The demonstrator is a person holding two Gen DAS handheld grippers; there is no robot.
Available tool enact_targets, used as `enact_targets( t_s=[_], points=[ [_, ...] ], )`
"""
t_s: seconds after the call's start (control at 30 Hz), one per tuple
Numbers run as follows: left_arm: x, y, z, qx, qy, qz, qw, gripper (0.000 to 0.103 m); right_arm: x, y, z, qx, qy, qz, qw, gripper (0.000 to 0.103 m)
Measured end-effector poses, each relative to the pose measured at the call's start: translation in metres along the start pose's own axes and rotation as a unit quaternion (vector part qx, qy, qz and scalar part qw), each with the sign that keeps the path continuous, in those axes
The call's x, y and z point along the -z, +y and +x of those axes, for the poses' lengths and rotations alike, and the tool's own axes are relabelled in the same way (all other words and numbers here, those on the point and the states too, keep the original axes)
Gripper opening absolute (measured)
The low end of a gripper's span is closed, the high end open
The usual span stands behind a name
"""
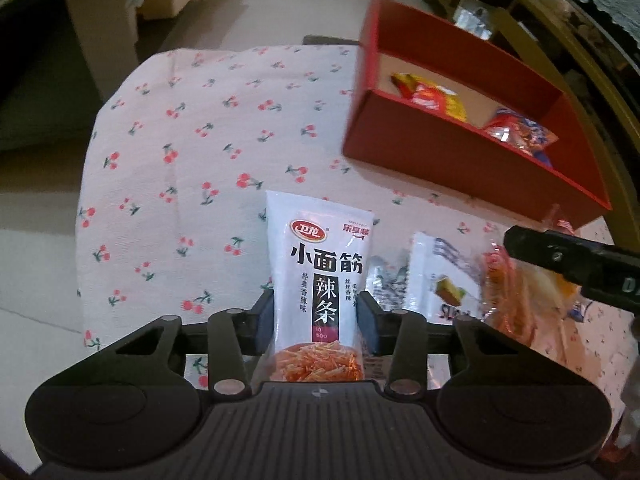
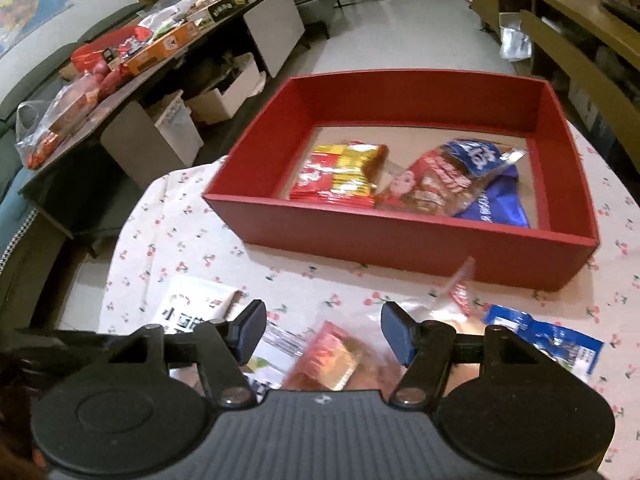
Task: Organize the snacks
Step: 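Grasp the white spicy-strip packet with left tool while right grasps red pastry packet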
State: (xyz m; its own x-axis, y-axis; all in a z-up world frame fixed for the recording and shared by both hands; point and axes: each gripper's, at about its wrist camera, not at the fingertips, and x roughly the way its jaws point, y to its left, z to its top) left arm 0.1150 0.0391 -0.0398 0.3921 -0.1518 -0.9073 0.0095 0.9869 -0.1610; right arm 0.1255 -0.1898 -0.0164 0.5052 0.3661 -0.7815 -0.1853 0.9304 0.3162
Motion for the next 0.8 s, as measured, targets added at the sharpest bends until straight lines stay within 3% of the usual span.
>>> enact_targets(
  t_s=[0.3,0.53,0.8],
  points=[
    [0.004,0.001,0.001,0.011,0.003,-0.003,0.9999,0.047,0.004,-0.003,-0.006,-0.037,0.007,0.019,0.999,0.079],
    [0.004,0.002,0.009,0.017,0.016,-0.009,0.9997,0.065,0.022,-0.007,-0.022,-0.021,0.032,0.068,0.997,0.079],
    [0.006,-0.001,0.012,0.011,0.015,-0.005,0.9998,0.077,0.031,-0.004,0.016,0.013,0.063,0.095,0.993,0.081]
  ],
)
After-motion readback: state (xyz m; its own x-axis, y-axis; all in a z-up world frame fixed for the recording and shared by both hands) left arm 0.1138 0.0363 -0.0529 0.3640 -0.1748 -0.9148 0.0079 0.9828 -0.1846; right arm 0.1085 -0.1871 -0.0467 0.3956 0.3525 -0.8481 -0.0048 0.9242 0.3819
